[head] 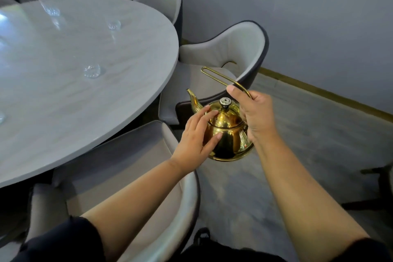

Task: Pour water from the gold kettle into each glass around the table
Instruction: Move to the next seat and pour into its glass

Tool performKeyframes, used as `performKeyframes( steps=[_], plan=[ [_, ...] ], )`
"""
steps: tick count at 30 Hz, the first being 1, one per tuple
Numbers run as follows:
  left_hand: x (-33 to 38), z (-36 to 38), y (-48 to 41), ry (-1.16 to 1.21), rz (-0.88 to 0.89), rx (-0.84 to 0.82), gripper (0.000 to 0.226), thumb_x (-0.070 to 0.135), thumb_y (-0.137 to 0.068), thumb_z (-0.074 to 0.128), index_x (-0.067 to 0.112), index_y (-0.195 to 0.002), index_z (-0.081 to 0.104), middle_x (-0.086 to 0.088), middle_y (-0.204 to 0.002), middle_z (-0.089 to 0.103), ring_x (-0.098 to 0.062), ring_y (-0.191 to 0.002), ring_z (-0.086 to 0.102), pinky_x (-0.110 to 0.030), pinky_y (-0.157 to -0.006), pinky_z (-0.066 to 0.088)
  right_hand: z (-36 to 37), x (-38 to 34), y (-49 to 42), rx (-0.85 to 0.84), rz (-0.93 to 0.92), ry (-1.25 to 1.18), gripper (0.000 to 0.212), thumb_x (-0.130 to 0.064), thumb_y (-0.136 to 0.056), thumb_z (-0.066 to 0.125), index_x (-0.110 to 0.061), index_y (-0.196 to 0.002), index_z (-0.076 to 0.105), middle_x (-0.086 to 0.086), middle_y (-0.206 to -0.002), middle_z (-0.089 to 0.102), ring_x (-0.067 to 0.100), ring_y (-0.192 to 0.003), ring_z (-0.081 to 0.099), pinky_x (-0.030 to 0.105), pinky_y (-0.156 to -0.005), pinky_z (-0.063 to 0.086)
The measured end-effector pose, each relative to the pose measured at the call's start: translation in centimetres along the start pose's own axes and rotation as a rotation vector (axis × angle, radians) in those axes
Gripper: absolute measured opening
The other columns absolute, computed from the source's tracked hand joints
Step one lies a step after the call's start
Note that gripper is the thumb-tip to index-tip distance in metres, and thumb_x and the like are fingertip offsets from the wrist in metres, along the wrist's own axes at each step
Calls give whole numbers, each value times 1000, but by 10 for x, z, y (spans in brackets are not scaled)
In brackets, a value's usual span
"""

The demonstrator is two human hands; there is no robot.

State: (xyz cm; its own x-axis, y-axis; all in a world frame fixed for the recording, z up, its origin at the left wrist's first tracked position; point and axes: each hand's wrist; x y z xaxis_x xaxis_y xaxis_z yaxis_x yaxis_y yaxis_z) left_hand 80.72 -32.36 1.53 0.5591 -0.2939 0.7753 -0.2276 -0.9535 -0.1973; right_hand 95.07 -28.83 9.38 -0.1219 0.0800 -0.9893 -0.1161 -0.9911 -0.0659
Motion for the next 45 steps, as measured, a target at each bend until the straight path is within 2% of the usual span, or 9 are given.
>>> performKeyframes(
  steps=[4, 7, 14, 18, 21, 25, 32, 40, 45],
  plan=[
    [7, 10, -33, -38, -46, 20, 55, 46, -93, 47, 35, -142, 26, 12, -153, 16, 0, -136, 8, -31, -112, 15, -17, 2, -44, -64, 25, 7, 46, -27, -79, 75, -16, -48, 43, -10, -37, 37, 4, -34, 31, 15, -41, 32],
    [8, 21, -59, -89, -77, 70, 53, 44, -93, 48, 36, -141, 27, 12, -153, 17, 2, -132, 8, -28, -110, 13, -26, 3, -78, -115, 25, 8, 46, -25, -79, 76, -13, -50, 42, -9, -38, 33, 5, -35, 27, 16, -41, 31],
    [10, 60, -120, -97, -216, 299, 52, 49, -91, 47, 39, -139, 28, 13, -150, 20, 0, -135, 11, -35, -113, 17, -44, 3, -158, -344, 67, -26, 58, -18, -82, 73, -24, -36, 38, -12, -34, 32, 3, -32, 27, 13, -39, 29],
    [11, 66, -149, -95, -310, 385, 52, 49, -91, 47, 36, -139, 31, 12, -151, 21, -8, -139, 15, -39, -114, 21, -40, 4, -198, -475, 74, -43, 53, -18, -82, 73, -20, -44, 36, -13, -35, 32, 2, -33, 28, 12, -40, 31],
    [4, 63, -164, -102, -357, 419, 51, 46, -92, 48, 39, -139, 29, 13, -152, 20, -4, -137, 13, -39, -114, 20, -29, 12, -222, -535, 86, -55, 49, -20, -82, 73, -15, -49, 37, -13, -36, 33, 3, -35, 27, 15, -44, 34],
    [-17, 50, -183, -144, -394, 460, 51, 45, -93, 48, 41, -139, 28, 12, -153, 19, -3, -136, 13, -39, -113, 21, -5, 24, -252, -608, 109, -60, 46, -21, -82, 73, -14, -50, 40, -12, -37, 35, 3, -35, 29, 15, -43, 35],
    [-60, 12, -213, -125, -468, 533, 51, 45, -93, 48, 41, -140, 27, 15, -153, 16, 0, -137, 9, -37, -115, 18, 61, 39, -298, -709, 120, -77, 51, -18, -82, 73, -21, -41, 43, -11, -35, 37, 2, -33, 32, 14, -41, 35],
    [-97, -41, -241, -130, -521, 593, 53, 43, -94, 47, 37, -142, 25, 15, -153, 13, 1, -136, 9, -38, -116, 22, 137, 47, -340, -794, 140, -70, 49, -20, -80, 74, -15, -48, 37, -13, -36, 33, 4, -35, 27, 18, -45, 35],
    [-125, -71, -254, -143, -583, 636, 54, 44, -93, 48, 41, -141, 24, 15, -153, 14, -7, -140, 13, -44, -114, 27, 186, 58, -364, -863, 153, -46, 52, -23, -78, 76, -18, -46, 36, -11, -38, 29, 7, -37, 23, 20, -44, 30]
  ],
)
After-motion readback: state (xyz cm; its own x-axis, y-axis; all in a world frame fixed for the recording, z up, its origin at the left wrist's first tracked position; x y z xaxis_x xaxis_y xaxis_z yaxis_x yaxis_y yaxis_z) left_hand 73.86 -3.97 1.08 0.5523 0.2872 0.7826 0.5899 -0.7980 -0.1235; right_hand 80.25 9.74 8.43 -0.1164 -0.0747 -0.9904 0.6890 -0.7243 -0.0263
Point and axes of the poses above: each hand's wrist, its own y-axis away from the middle knuckle, its own z-axis out of the palm, x = y × z
